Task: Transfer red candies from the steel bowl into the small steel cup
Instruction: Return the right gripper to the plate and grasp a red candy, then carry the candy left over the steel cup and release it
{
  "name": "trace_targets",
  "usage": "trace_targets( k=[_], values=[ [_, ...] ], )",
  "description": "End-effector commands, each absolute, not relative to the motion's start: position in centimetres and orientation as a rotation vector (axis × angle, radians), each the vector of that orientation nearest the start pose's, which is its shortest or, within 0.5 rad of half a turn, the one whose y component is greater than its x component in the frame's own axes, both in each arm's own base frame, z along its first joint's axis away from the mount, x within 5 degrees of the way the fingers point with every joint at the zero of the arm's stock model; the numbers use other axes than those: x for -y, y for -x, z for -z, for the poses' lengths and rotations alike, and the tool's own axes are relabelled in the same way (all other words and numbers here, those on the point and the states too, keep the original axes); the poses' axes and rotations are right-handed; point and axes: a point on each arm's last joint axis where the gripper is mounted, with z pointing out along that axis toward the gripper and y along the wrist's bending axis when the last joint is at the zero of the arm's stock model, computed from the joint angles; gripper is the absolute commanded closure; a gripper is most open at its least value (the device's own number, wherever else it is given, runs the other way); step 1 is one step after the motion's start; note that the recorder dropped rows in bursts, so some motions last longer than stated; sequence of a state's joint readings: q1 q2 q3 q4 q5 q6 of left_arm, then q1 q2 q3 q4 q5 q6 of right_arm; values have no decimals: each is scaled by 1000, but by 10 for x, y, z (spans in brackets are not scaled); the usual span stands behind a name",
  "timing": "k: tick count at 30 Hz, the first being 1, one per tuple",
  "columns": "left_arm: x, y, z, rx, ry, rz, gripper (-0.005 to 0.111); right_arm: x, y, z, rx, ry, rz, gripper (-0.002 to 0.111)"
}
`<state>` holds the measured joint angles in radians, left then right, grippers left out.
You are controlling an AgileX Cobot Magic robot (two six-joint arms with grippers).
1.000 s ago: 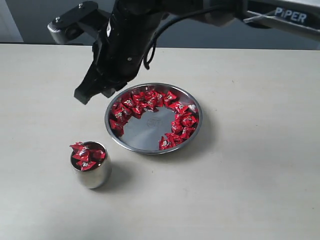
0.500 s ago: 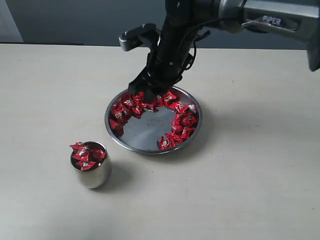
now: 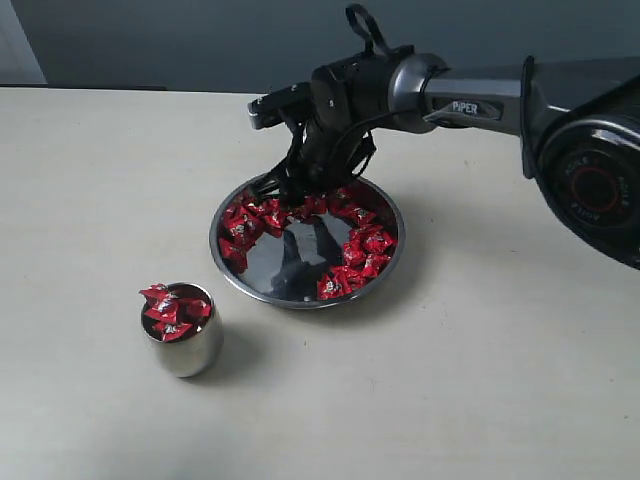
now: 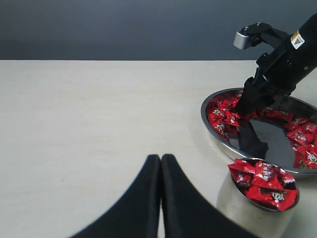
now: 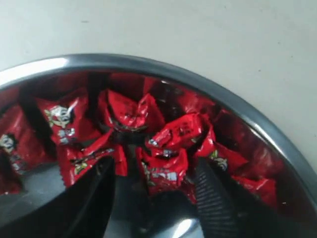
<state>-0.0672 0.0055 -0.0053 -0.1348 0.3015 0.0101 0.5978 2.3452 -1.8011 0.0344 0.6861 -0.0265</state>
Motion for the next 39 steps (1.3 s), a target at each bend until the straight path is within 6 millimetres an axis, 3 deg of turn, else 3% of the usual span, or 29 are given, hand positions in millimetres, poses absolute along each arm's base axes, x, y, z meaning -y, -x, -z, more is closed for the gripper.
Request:
trace_targets(
  k=[1, 3, 6, 10, 16, 23, 30, 34, 39],
  values=[
    [7, -54, -187, -1774, 23, 165, 106, -279, -412, -115, -2623, 791, -190, 60],
    [7, -54, -187, -1774, 23, 165, 106, -279, -412, -114, -2632, 785, -189, 62],
    [7, -54, -187, -1774, 23, 165, 106, -278, -410, -113, -2661, 788, -186, 89],
    [7, -54, -187, -1774, 23, 165, 106, -276, -407, -113, -2696, 799, -174, 109],
    [7, -54, -187, -1774, 23, 165, 106, -274, -404, -134, -2694, 800, -175, 109],
    [7, -54, -187, -1774, 23, 165, 106, -279, -387, -181, -2686, 814, -249, 109],
    [7, -54, -187, -1774, 23, 165, 106, -322, -334, -211, -2607, 1189, -484, 109],
    [7, -54, -187, -1774, 23, 165, 106, -343, -312, -217, -2545, 1282, -499, 109],
    [7, -54, -187, -1775, 23, 165, 106, -355, -296, -216, -2532, 1347, -506, 109]
  ],
)
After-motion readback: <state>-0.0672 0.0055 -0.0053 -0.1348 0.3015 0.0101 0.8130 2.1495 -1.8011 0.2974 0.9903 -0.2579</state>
